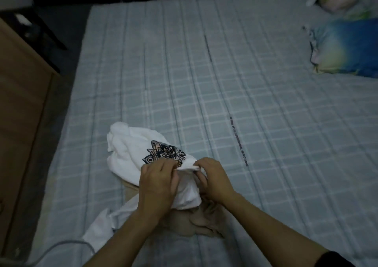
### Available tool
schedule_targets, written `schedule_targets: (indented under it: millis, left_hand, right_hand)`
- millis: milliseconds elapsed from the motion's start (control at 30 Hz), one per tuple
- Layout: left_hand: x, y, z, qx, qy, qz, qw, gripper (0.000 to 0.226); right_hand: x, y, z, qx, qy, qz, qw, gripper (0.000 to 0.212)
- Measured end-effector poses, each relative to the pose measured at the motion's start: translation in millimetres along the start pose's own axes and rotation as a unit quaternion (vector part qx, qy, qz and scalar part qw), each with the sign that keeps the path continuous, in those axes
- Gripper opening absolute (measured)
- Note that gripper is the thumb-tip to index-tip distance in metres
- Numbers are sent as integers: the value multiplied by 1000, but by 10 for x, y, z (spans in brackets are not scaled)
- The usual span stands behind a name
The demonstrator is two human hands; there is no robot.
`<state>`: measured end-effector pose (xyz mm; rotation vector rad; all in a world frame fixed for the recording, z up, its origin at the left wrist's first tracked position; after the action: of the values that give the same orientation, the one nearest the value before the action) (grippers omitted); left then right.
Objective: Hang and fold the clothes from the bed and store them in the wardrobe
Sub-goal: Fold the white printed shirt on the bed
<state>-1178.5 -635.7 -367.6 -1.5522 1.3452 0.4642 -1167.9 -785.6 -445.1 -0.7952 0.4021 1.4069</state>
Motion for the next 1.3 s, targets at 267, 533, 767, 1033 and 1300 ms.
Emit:
schedule_targets:
  millis: [267,533,767,1033,1300]
  left_hand:
    - [-1401,-753,-345,-58,71,-149,985,15]
    - [-2426,-1159,-833,7,132,-227,965,16]
    - [-2891,-1326,-1283,94,184,-255,944,17]
    - [-3229,-1463,-1906,129,201,-292,926,17]
    - [-3122,-1150,-2574,212,117,-292,925,16]
  right_hand:
    - [-1096,-682,1239,-25,-75,-62,995,9]
    - [-2305,-868,2245,-102,-82,-171,977,10]
    - [-3174,-717,2834,-118,-56,-216,968,11]
    - [-3937,-677,3094,-99,-84,-234,963,11]
    - [-4178,-710,2966,-99,-72,-233,965,5]
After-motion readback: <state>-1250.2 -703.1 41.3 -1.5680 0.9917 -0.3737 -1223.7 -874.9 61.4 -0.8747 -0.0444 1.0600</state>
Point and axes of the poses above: each hand's wrist, its own y-axis away from the middle knuckle, its own x-axis out of the palm, z = x × y, the point moved 8 cm from there along -y, towards the middle knuckle, and after that the axes turned 15 degrees about -z, right-handed, at the moved point
